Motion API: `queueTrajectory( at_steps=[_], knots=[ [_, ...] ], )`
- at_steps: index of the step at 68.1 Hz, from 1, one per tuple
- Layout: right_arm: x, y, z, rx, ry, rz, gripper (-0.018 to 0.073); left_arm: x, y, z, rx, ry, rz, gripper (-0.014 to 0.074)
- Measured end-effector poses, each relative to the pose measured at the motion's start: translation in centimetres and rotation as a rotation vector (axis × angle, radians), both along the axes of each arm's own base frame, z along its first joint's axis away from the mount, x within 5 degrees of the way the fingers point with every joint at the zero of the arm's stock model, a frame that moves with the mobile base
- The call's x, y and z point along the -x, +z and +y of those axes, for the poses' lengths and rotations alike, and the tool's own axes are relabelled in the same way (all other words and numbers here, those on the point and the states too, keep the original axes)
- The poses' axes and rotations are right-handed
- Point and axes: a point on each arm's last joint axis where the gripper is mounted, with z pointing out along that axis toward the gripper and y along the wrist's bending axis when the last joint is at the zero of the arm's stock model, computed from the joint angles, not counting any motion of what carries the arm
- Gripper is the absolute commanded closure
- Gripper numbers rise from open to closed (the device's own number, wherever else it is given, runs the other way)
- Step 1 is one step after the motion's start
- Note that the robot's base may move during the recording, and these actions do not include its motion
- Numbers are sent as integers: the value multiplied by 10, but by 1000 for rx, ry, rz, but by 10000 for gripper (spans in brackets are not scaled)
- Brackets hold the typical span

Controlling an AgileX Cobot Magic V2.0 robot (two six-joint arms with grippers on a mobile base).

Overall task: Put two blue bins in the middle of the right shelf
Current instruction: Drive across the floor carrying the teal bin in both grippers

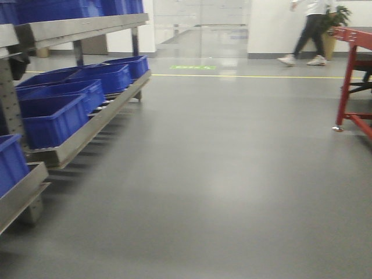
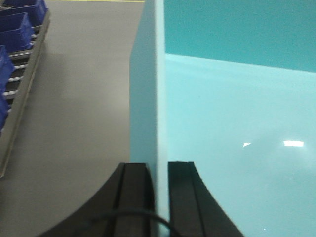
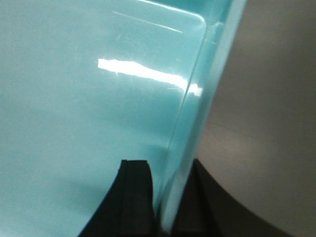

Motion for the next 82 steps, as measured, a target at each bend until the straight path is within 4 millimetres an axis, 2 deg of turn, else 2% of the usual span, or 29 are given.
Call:
queueTrajectory(
  at_steps=[82],
  knots=[
    [0,0,0,-2,1,1,713,0,0,0,0,0,0,707]
  ],
)
